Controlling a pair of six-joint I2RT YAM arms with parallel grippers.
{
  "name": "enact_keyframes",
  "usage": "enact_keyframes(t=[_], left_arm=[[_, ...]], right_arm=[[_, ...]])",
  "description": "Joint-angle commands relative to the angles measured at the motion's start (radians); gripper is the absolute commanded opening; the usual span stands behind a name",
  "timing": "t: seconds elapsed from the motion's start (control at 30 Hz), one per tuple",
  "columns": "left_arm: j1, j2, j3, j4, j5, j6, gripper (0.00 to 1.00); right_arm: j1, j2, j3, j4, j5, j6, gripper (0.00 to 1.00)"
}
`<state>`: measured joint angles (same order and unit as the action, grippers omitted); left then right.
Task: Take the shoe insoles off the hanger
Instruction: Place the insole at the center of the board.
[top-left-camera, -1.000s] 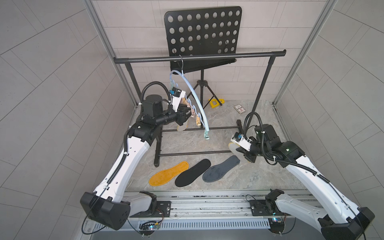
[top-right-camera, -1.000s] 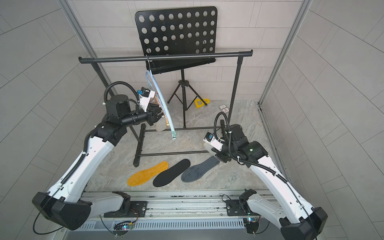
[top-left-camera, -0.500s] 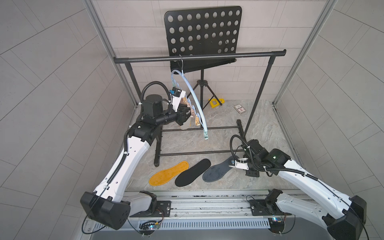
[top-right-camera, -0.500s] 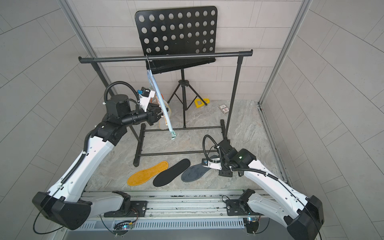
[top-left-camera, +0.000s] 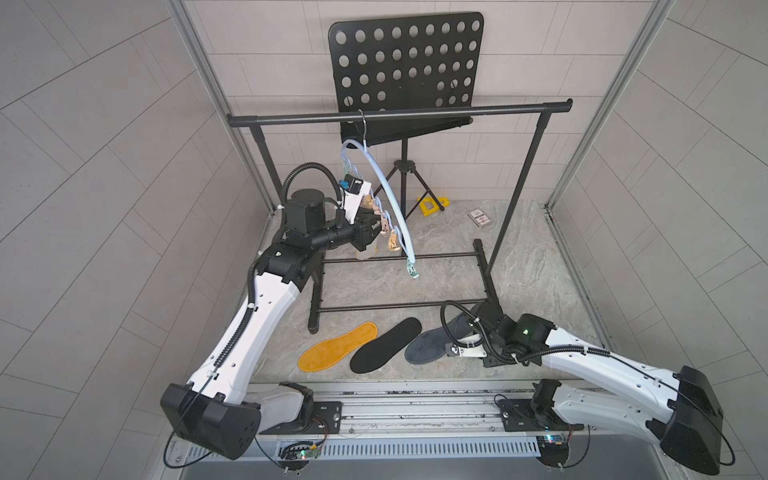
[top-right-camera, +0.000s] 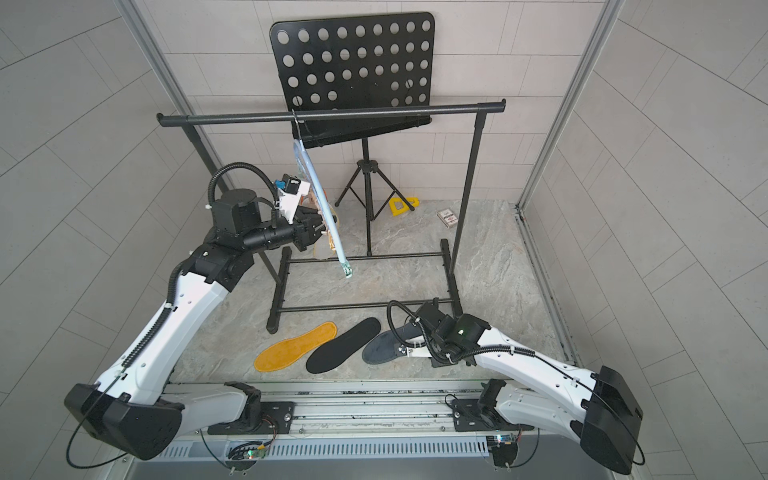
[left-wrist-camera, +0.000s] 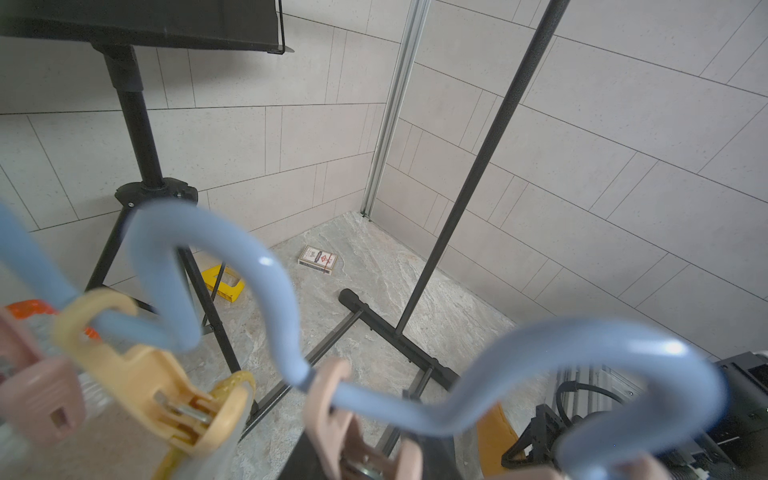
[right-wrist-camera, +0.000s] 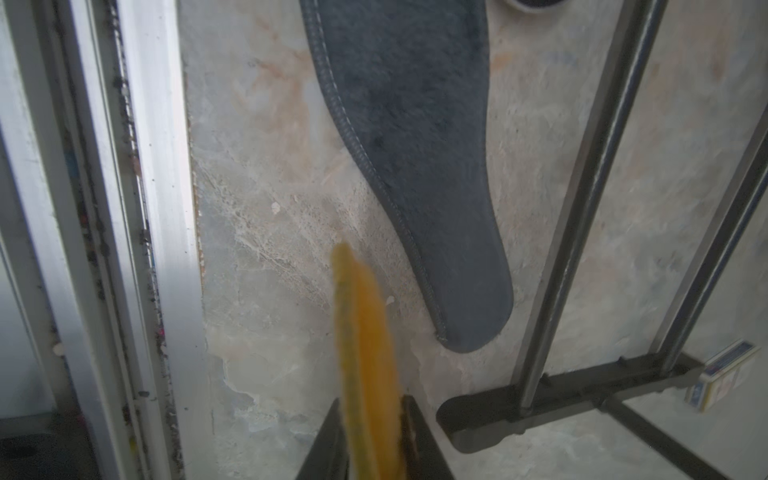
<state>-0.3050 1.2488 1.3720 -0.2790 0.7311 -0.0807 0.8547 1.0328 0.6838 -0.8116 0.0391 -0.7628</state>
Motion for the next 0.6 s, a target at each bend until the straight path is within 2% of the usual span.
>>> enact_keyframes(t=[0.0,0.23,0.47,0.57], left_arm=[[0.004,-0.012,-0.013,-0.011,0.023,0.026,0.09],[0.003,-0.011,-0.021,-0.014,0.017,0.029,0.09],[0.004,-0.008,-0.017,-0.017,0.015,0.030,0.09],[0.004,-0.003,-0.016,-0.017,0.012,0.029,0.09]], right_arm=[[0.015,0.003,-0.012,0.008,-0.046,-0.003,0.34],[0.033,0.065,-0.007,-0.021,-0.106,-0.009,0.44],[0.033,0.087,0.024,-0.027,-0.110,-0.003,0.42],[0.022,0.055,0.026,0.036,-0.111,0.074,0.43]])
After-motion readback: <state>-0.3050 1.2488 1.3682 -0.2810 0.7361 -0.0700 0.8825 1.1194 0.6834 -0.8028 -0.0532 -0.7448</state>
